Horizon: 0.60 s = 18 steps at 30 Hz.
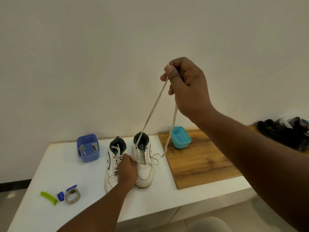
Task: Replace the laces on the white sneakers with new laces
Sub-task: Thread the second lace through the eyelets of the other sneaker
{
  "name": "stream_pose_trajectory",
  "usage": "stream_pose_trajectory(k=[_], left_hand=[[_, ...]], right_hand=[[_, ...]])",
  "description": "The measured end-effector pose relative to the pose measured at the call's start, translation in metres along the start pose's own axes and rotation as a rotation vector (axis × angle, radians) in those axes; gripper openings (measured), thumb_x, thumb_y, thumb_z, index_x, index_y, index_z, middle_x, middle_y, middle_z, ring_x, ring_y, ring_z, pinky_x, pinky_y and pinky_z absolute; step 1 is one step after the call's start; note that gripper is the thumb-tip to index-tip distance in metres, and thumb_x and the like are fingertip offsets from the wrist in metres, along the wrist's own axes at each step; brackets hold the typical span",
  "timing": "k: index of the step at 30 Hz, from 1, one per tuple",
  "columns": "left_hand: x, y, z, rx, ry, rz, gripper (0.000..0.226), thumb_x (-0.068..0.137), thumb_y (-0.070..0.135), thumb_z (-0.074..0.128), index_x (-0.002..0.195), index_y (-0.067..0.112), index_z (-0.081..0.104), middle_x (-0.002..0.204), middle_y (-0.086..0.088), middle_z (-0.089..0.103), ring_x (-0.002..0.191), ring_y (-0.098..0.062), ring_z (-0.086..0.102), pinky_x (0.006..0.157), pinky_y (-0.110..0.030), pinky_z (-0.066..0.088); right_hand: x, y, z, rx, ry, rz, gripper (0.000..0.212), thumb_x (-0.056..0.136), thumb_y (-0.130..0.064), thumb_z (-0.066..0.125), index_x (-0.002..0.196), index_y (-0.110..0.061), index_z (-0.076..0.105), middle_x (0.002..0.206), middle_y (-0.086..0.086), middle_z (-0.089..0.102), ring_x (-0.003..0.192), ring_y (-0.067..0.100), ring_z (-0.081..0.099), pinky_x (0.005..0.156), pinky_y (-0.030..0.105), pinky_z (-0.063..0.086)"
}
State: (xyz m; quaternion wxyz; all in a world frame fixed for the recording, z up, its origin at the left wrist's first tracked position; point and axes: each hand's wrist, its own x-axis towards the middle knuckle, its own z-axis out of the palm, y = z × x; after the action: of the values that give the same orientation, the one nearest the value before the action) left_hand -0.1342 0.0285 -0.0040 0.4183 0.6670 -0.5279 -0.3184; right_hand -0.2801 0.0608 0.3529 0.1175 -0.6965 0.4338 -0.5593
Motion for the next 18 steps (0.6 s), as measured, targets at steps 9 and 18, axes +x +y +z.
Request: stream_pose_trajectory(k=[9, 18], left_hand=[[-0.011, -0.004, 0.006, 0.097, -0.013, 0.165, 0.010, 0.093, 0.012, 0.065, 0.100, 0.019, 0.062, 0.090, 0.003, 0.060, 0.082, -0.015, 0.060, 0.070, -0.025, 0.044], [-0.009, 0.004, 0.000, -0.131, 0.132, -0.014, 0.015, 0.104, 0.016, 0.049, 0.091, 0.015, 0.058, 0.084, 0.006, 0.066, 0.082, -0.014, 0.064, 0.069, -0.027, 0.044]], right_hand=[[0.004, -0.006, 0.001, 0.067, 0.093, -0.102, 0.015, 0.106, -0.014, 0.051, 0.100, -0.007, 0.062, 0.085, 0.005, 0.071, 0.066, 0.013, 0.063, 0.059, 0.025, 0.051], [0.006, -0.007, -0.001, 0.034, 0.118, -0.160, 0.015, 0.107, -0.012, 0.050, 0.101, -0.004, 0.062, 0.086, 0.007, 0.071, 0.064, 0.011, 0.061, 0.058, 0.024, 0.051]])
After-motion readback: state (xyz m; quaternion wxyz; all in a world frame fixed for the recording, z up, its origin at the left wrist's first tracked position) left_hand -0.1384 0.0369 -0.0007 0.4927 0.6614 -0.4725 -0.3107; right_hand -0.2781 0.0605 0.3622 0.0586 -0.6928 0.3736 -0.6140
